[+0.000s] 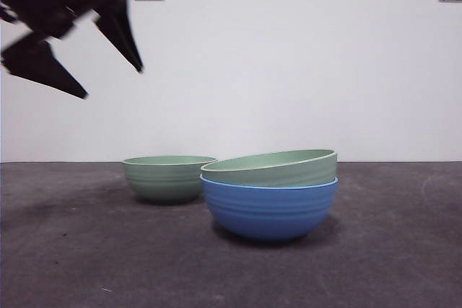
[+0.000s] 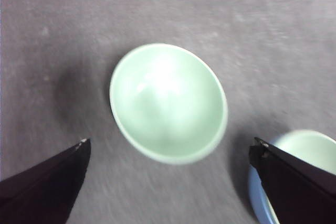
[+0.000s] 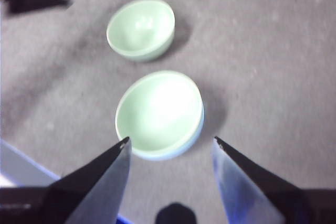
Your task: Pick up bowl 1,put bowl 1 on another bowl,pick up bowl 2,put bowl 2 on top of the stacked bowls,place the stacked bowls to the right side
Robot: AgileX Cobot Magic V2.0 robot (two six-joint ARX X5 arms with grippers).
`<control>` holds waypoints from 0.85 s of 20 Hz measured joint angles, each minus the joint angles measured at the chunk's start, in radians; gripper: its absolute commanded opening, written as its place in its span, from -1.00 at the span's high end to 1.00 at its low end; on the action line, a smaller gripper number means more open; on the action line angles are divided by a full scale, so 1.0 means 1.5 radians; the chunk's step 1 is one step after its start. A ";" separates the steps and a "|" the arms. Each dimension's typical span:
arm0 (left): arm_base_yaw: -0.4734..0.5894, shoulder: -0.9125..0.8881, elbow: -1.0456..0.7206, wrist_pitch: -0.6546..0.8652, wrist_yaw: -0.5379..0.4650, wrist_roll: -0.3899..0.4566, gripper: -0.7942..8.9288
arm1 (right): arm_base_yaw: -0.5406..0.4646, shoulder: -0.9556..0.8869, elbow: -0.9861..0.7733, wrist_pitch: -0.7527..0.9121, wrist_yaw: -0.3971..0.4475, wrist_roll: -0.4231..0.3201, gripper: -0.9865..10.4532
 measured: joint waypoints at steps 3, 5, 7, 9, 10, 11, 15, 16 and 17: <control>-0.017 0.121 0.097 -0.028 -0.032 0.000 -0.45 | 0.000 -0.019 0.000 -0.035 0.000 0.004 0.38; -0.020 0.188 0.140 -0.030 -0.059 0.000 -0.45 | 0.000 -0.027 0.000 -0.044 0.000 0.006 0.38; -0.020 0.235 0.159 -0.034 -0.084 0.000 -0.45 | 0.000 -0.030 0.000 -0.050 0.000 0.012 0.38; -0.020 0.264 0.163 -0.034 -0.086 0.000 -0.45 | 0.000 -0.031 0.000 -0.051 0.000 0.014 0.38; -0.020 0.275 0.163 -0.035 -0.086 0.000 -0.45 | 0.000 -0.031 0.000 -0.051 0.000 0.015 0.38; -0.020 0.284 0.163 -0.035 -0.086 0.000 -0.44 | 0.000 -0.031 0.000 -0.051 0.000 0.015 0.38; -0.023 0.303 0.163 -0.033 -0.087 0.000 0.21 | 0.000 -0.031 0.000 -0.051 0.002 0.015 0.38; -0.025 0.303 0.164 -0.031 -0.087 0.000 0.49 | 0.000 -0.031 0.000 -0.051 0.002 0.016 0.38; -0.025 0.303 0.164 -0.032 -0.087 0.000 0.73 | 0.000 -0.031 0.000 -0.051 0.002 0.018 0.38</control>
